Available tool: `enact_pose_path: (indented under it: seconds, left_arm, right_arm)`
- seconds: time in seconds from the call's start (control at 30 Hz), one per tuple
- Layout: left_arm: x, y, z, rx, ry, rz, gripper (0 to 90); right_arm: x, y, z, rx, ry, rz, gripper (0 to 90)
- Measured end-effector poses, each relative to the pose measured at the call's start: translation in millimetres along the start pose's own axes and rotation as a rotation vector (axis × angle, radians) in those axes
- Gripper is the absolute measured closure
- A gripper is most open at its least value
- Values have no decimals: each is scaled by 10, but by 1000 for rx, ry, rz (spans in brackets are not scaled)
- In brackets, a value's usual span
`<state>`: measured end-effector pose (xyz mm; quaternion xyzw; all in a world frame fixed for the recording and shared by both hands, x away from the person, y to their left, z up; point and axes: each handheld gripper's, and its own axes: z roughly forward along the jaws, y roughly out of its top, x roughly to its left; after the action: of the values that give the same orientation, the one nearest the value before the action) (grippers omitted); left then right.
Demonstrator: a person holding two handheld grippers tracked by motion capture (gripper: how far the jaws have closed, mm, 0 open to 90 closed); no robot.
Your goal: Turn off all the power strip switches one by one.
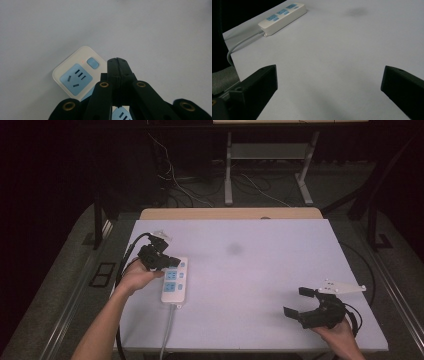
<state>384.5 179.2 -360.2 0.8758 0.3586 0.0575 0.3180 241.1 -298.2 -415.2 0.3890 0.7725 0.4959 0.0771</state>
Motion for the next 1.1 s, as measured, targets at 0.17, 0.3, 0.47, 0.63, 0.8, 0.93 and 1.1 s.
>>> enact_pose_path:
  seconds: [0.17,0.3,0.47,0.63,0.8,0.93,1.1]
  left_arm:
    - [25,55,-11,-1,6,3,892]
    - [46,95,-16,-1,8,-2,891]
    - [106,133,-5,-9,13,-18,891]
    - [167,149,27,-16,21,-38,891]
    - [223,144,70,-22,27,-55,891]
    - [240,140,109,-18,27,-57,891]
    - [240,145,160,-8,26,-51,891]
  right_arm:
    - [-3,-1,-1,0,1,0,5]
    - [-8,-2,-4,-2,0,1,5]
    - [-10,-3,-4,-1,-1,1,5]
    - [-12,-3,-6,-1,0,1,5]
    - [-15,-4,-12,0,-1,4,5]
    - [-18,-4,-15,-1,-1,3,5]
    - [-16,-4,-13,1,-1,3,5]
